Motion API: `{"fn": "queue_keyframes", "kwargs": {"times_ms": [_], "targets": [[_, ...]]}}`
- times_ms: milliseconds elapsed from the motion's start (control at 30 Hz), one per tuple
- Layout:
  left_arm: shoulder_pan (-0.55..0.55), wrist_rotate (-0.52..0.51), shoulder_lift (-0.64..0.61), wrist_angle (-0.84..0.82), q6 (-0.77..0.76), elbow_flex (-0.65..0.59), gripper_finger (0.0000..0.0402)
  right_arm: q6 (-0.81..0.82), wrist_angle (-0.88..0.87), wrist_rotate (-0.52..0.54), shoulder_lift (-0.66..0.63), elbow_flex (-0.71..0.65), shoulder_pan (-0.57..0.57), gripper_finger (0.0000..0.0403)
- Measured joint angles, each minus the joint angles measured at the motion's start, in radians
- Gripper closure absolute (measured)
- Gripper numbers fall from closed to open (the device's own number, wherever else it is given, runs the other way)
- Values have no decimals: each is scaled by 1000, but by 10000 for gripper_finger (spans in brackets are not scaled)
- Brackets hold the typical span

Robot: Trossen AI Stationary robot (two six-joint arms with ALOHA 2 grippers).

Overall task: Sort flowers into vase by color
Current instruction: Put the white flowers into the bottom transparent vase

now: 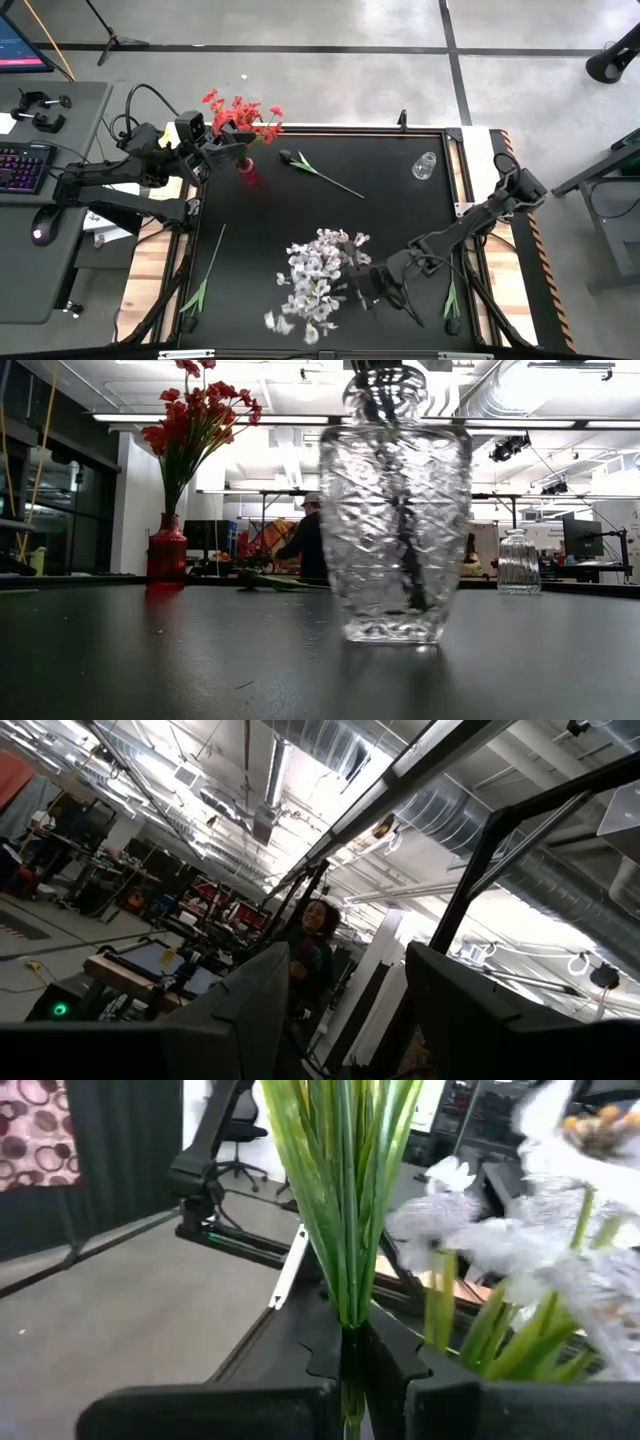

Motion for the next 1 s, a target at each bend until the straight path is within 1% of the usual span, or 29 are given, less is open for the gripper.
{"fn": "queue_keyframes", "kwargs": {"times_ms": [133,267,333,467,533,633,700,767,900,1000], "targets": [[0,0,0,-5,0,0,213,28,40,1,-1,-39,-11,393],[0,0,0,-6,0,0,213,62,174,1,-1,-108,-14,393],[0,0,0,-6,0,0,213,100,210,1,-1,-136,-14,393],[0,0,0,-7,0,0,213,197,204,1,0,-159,-14,393],[0,-1,0,-7,0,0,213,221,194,1,-1,-159,-14,390],[0,-1,0,-7,0,0,213,268,187,0,-1,-159,-19,380],[0,-1,0,-8,0,0,213,327,187,-15,-1,-159,-27,364],[0,-1,0,-10,0,0,213,368,179,-40,-1,-159,-34,337],[0,-2,0,-10,0,0,213,410,166,-52,-6,-159,-33,267],[0,-2,0,-10,0,0,213,433,87,-81,-38,-158,-31,215]]}}
